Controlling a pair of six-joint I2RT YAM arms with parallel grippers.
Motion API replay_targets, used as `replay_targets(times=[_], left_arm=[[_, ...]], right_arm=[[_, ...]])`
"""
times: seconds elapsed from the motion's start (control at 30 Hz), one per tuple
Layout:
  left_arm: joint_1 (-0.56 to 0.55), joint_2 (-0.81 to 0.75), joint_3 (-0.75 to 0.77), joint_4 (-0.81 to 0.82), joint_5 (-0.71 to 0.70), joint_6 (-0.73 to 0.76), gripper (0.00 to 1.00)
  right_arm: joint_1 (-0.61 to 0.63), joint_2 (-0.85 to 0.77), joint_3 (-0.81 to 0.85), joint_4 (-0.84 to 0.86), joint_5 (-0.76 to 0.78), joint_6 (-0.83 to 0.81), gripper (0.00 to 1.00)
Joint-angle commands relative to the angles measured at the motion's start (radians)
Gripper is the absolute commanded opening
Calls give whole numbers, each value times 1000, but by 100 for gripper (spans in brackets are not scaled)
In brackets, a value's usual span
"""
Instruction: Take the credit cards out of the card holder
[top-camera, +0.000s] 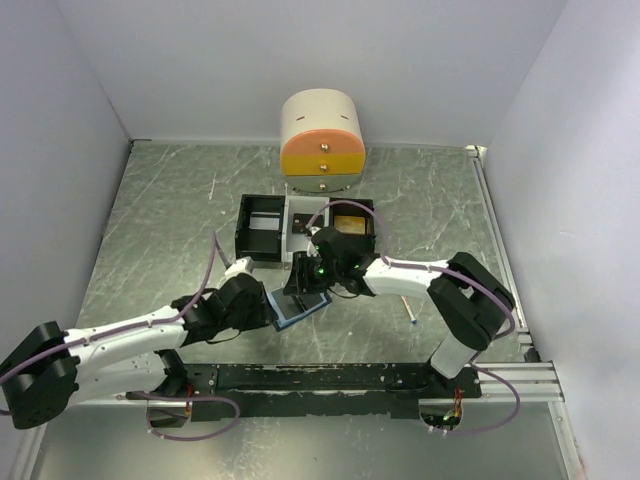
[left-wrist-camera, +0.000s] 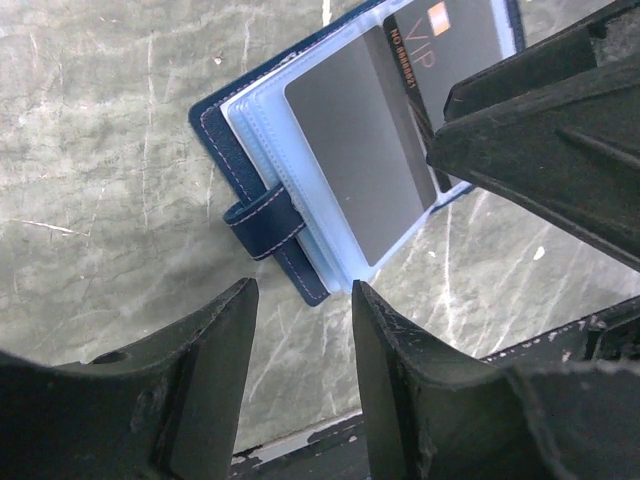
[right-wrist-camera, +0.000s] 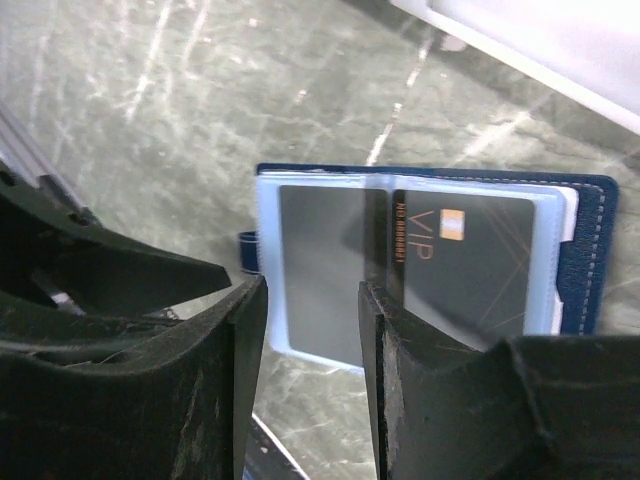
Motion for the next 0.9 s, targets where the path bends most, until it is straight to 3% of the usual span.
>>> replay_targets(times=[0.0, 0.33, 0.87], left_arm=[[-8, 64, 44, 66, 25, 28, 55], [-9, 121, 76, 28, -23, 28, 55], [-8, 216, 147, -75, -97, 48, 41]], right_arm=[[-2, 57, 25, -42, 22, -29, 42], [-3, 65, -57, 0, 42, 1, 42], [-2, -14, -219, 189, -10, 155, 39]])
